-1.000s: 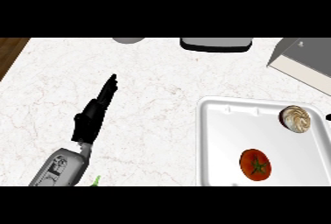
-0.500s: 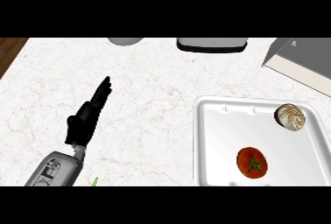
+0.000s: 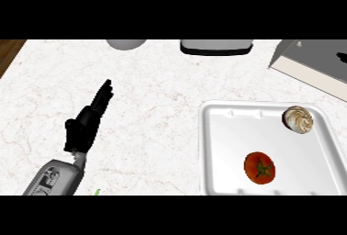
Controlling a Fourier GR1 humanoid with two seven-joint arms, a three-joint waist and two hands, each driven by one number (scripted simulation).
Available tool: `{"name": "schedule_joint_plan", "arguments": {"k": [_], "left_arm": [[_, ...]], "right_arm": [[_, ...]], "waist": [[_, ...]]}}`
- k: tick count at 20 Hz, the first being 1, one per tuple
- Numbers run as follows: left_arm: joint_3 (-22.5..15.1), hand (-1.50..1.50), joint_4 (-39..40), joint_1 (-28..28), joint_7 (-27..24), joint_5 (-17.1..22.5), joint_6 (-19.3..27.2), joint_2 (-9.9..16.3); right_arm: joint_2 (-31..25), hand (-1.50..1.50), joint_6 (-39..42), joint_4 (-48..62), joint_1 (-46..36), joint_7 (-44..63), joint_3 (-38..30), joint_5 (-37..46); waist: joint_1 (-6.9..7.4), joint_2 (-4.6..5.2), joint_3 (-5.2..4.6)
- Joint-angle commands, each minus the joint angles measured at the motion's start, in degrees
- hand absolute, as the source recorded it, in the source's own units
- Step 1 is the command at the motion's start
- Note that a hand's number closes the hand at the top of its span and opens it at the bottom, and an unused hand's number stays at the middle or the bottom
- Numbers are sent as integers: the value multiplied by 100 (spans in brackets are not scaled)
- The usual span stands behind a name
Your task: Pick the cupcake from the tray and place it in the tiered shelf
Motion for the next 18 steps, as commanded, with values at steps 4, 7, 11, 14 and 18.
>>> {"name": "schedule_joint_plan", "arguments": {"k": [4, 7, 11, 14, 18], "left_arm": [[190, 0, 270, 146, -299, -189, -170, -153], [270, 0, 376, 18, -390, -259, -311, -227], [250, 0, -144, 227, 110, -468, -221, -309], [650, 0, 211, 160, -244, -334, -507, -198], [580, 0, 401, -101, -155, -592, -468, -532]], "right_arm": [[-113, -150, 136, -820, 446, 131, -130, 530], [433, -150, -88, -1063, 539, 506, -79, 782], [187, -150, -57, -1639, 1400, 225, -663, 769], [497, -150, 8, -1818, 1261, 567, -775, 915], [571, -150, -16, -1636, 1409, 297, -1155, 1209]], "waist": [[-51, -5, -3], [-30, 2, -2], [-62, -10, 0], [-35, 0, -1], [-41, 3, 0]]}}
